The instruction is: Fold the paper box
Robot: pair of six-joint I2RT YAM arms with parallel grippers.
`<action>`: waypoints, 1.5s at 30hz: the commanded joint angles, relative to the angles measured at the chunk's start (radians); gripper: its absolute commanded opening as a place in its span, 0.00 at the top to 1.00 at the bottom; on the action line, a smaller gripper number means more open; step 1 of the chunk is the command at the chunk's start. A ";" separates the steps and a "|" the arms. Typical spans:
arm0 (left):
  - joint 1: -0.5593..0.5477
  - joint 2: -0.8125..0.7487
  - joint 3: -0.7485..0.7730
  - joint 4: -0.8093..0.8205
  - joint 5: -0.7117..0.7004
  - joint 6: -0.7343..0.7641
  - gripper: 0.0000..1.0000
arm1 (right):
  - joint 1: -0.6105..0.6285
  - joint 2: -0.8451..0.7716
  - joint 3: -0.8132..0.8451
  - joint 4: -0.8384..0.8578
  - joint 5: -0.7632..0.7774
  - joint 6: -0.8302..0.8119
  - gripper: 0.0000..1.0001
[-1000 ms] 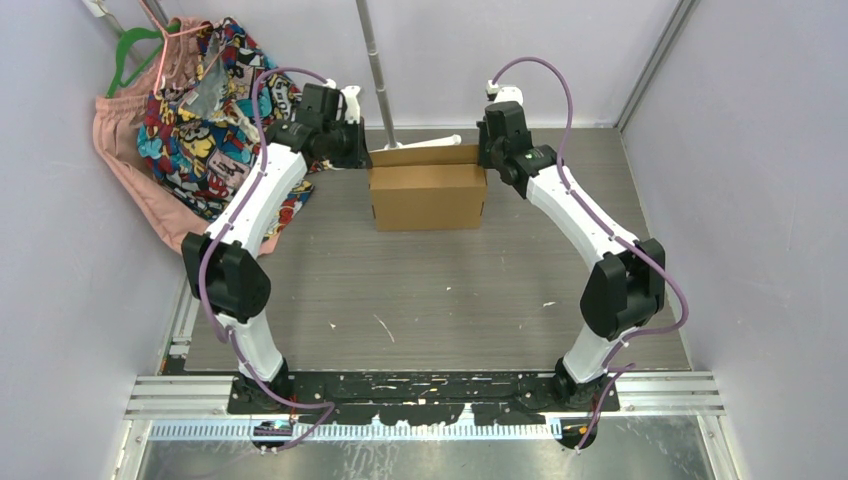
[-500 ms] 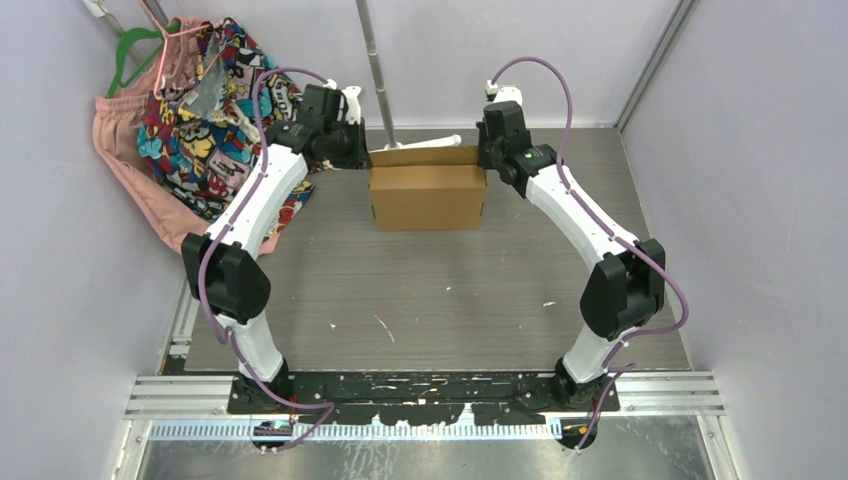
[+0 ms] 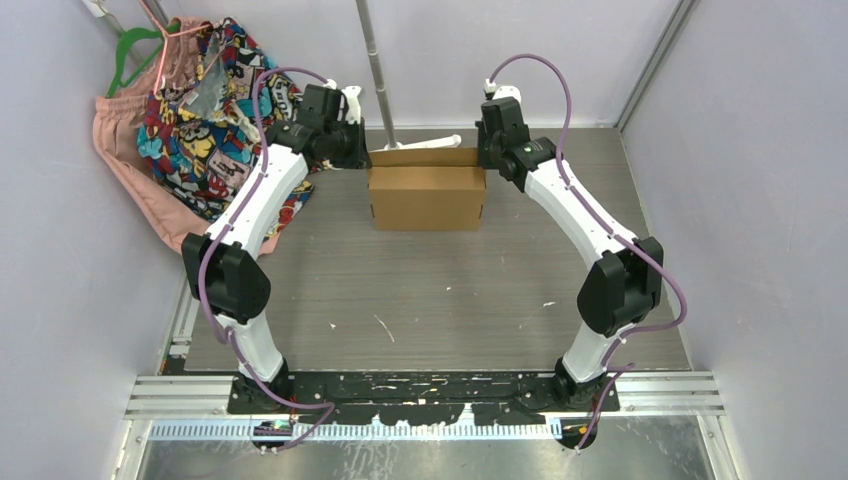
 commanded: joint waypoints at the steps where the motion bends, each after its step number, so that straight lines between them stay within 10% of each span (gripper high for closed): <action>1: -0.048 0.003 -0.011 0.015 0.089 0.000 0.94 | 0.064 0.034 0.054 -0.036 -0.180 0.053 0.99; 45: -0.077 -0.108 -0.232 0.175 0.025 0.009 0.95 | 0.111 -0.061 -0.259 0.211 -0.080 0.042 0.99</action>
